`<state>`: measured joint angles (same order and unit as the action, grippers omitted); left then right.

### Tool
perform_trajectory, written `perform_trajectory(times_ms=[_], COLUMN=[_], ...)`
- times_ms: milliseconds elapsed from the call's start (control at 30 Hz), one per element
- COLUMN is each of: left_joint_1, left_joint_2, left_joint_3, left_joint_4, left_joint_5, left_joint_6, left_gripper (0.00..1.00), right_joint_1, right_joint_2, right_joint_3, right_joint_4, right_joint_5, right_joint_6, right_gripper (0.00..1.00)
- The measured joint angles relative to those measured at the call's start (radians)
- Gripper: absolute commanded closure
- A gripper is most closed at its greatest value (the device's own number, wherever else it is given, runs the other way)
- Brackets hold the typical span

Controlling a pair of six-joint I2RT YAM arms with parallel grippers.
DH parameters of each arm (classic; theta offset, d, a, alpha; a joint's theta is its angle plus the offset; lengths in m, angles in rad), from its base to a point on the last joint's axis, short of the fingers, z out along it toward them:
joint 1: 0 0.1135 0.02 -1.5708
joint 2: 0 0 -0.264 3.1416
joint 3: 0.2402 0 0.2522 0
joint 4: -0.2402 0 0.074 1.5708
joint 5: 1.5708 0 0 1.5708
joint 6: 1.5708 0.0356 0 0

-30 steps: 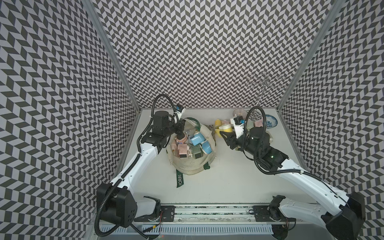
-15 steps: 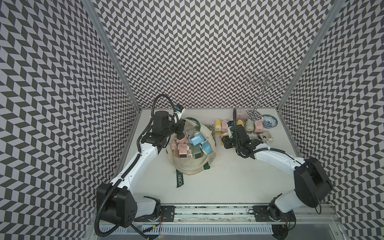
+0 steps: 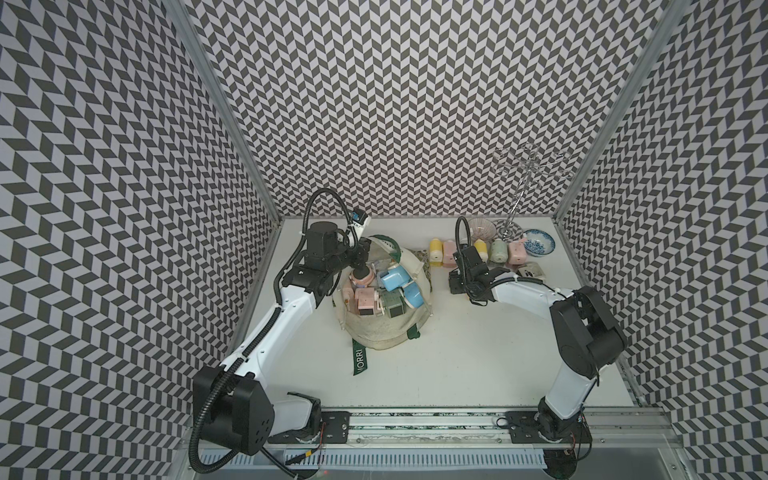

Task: Take out the pencil sharpeners from the tote bags
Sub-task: Place the pencil sharpener at the center of the board.

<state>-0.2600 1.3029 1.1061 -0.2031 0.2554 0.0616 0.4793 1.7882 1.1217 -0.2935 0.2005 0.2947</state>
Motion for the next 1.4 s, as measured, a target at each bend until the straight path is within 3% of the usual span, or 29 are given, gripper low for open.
perform_trajectory(times_ms=[467, 933, 1067, 1233, 1400], left_joint_1=[-0.002, -0.002, -0.002, -0.002, -0.002], left_joint_2=[0.000, 0.000, 0.000, 0.000, 0.000], left_joint_3=[0.000, 0.000, 0.000, 0.000, 0.000], left_joint_4=[0.000, 0.000, 0.000, 0.000, 0.000], left_joint_5=[-0.002, -0.008, -0.008, -0.008, -0.008], left_joint_6=[0.000, 0.001, 0.001, 0.001, 0.001], left_gripper=[1.00, 1.00, 1.00, 1.00, 1.00], right_joint_1=[-0.063, -0.068, -0.068, -0.068, -0.064], right_joint_2=[0.002, 0.018, 0.011, -0.089, -0.329], right_joint_3=[0.000, 0.007, 0.020, 0.019, -0.060], right_joint_4=[-0.006, -0.008, -0.022, -0.045, 0.039], right_joint_5=[0.027, 0.011, 0.005, -0.015, -0.132], right_joint_6=[-0.006, -0.018, -0.024, -0.033, -0.052], right_gripper=[0.62, 0.29, 0.25, 0.25, 0.29])
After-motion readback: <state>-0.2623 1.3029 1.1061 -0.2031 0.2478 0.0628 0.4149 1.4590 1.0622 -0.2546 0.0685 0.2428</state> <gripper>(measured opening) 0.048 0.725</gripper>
